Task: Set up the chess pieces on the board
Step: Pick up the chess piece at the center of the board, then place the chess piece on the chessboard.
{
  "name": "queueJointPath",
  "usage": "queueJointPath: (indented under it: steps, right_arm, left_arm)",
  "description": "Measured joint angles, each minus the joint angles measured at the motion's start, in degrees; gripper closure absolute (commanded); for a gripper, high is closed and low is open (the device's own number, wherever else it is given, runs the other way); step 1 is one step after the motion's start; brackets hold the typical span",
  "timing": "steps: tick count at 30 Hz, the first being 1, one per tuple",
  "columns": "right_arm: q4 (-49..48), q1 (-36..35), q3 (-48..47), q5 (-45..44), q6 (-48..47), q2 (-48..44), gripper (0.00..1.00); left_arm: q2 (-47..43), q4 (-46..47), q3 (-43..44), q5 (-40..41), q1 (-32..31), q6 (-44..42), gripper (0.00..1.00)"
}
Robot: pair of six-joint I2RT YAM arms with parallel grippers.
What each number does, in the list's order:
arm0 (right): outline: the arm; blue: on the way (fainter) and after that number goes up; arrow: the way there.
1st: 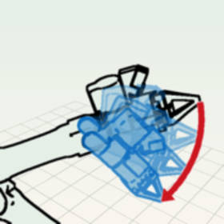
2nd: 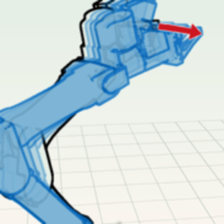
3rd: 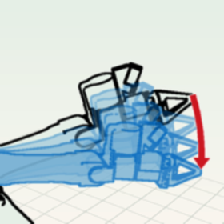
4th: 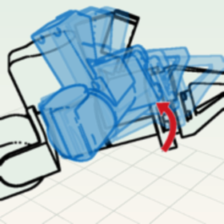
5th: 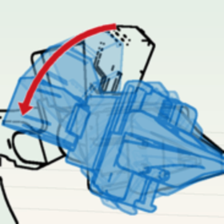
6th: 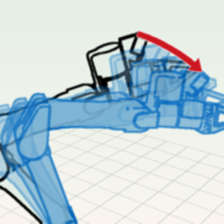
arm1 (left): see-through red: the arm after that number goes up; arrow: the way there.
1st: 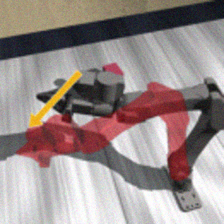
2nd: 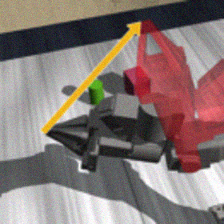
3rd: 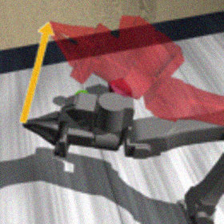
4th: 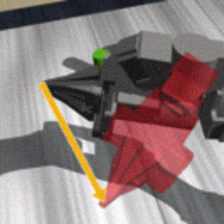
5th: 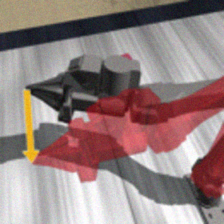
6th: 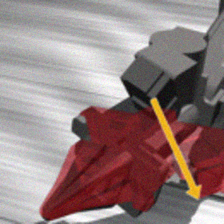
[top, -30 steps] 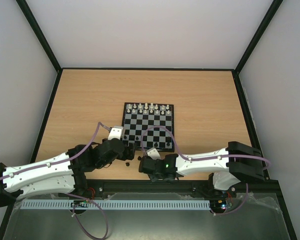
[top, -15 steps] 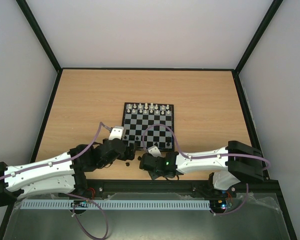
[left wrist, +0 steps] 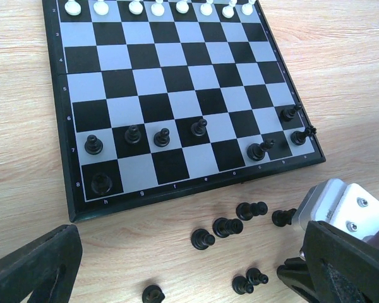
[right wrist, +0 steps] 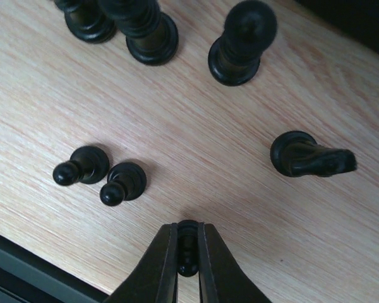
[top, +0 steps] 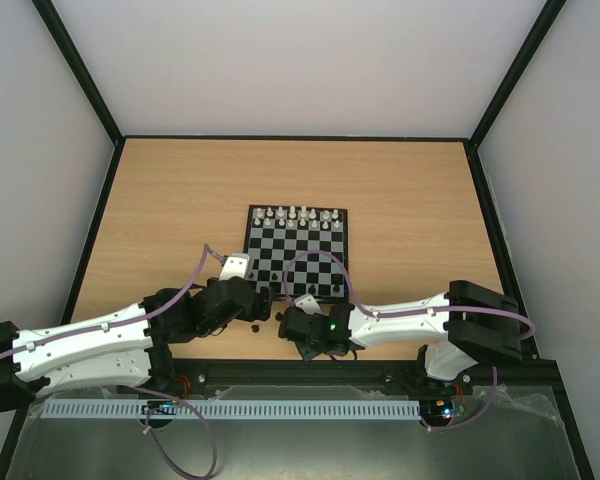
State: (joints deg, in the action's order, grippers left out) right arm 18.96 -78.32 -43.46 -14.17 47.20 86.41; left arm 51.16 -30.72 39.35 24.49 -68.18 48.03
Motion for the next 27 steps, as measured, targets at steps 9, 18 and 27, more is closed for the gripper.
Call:
queueJointPath:
  steps: [9,18,27]
  right_arm:
    - [0.9,0.5,-0.1,-0.4,-0.5,-1.5,0.99]
    - [4.9,9.6,-6.8,-1.3,-5.9,-8.5,0.99]
    - [4.7,20.8,-15.4,1.7,-13.8,-1.6,0.99]
  left_arm:
    - [-0.2,-0.1,0.0,0.1,0.0,0.0,0.01]
    - [-2.4,-0.5,0.0,1.2,0.0,0.0,0.01]
    - [-3.4,-0.7,0.0,1.8,0.0,0.0,0.01]
